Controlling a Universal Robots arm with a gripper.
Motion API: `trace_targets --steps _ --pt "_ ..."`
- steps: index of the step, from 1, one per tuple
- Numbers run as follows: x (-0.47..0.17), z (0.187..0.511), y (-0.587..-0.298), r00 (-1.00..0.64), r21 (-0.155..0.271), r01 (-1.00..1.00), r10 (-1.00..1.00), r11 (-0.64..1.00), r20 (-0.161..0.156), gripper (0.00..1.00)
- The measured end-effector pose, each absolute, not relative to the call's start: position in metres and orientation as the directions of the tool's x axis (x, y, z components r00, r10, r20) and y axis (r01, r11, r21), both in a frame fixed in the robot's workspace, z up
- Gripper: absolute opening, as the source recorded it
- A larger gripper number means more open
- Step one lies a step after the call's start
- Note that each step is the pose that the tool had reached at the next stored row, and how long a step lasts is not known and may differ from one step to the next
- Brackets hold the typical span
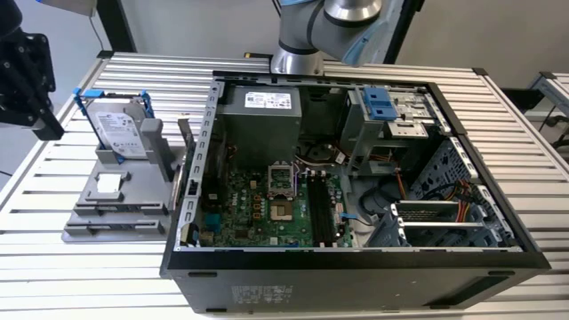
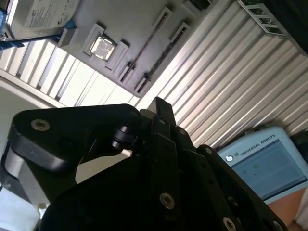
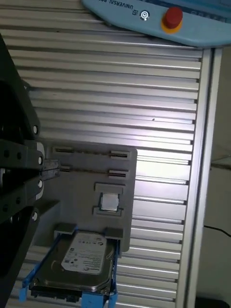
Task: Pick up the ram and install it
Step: 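Pick up the ram and move it above insertion slot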
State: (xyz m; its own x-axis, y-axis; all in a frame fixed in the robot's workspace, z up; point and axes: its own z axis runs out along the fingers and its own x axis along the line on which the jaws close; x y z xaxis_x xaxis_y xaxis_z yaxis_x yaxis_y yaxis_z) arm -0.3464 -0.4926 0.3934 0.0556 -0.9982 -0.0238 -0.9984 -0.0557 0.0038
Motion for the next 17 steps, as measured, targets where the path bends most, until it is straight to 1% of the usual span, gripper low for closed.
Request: trace_targets --steps 3,10,11,17 --pt "-0.3465 0.3933 -0.4926 0.011 0.004 -1.0 -1.0 -0.012 -0.024 0.0" --pt "-0.3465 0.3933 -0.4925 0.009 0.004 -1.0 -1.0 -0.009 -0.024 0.0" --pt "-0.3465 0.3933 -0.4926 0.008 0.004 -1.0 -1.0 -0.008 -0.024 1.0" --pt "-0.3465 0.3933 -0.4926 0.006 0.004 -1.0 -1.0 -0.006 -0.024 1.0"
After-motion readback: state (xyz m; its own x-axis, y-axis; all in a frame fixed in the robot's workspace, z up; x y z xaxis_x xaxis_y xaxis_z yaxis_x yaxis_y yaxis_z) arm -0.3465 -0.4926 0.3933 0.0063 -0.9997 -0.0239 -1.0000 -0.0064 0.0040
